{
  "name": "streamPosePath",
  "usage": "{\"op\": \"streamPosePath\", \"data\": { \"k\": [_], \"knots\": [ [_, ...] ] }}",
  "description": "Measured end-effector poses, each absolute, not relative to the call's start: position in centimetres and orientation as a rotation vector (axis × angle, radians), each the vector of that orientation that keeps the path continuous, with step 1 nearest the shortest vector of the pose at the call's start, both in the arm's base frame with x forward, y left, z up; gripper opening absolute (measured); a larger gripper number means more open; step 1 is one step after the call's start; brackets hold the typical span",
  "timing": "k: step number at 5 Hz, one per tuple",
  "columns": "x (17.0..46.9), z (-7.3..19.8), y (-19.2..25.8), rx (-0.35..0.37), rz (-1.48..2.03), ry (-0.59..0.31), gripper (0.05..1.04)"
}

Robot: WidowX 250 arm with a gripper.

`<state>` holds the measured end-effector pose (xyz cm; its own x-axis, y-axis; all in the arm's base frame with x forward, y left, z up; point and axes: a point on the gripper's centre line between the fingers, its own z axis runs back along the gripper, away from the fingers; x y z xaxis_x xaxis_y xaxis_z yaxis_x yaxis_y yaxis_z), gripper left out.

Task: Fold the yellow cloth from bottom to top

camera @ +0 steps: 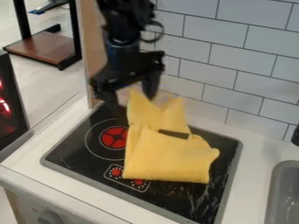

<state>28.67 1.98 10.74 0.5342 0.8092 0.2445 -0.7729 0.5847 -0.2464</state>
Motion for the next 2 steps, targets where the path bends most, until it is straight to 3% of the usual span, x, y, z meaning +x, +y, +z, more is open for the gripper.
{"op": "streamPosePath", "data": {
  "k": [2],
  "knots": [
    [28.52,11.28,1.96,-0.125,0.929,-0.361,1.0]
  ]
}}
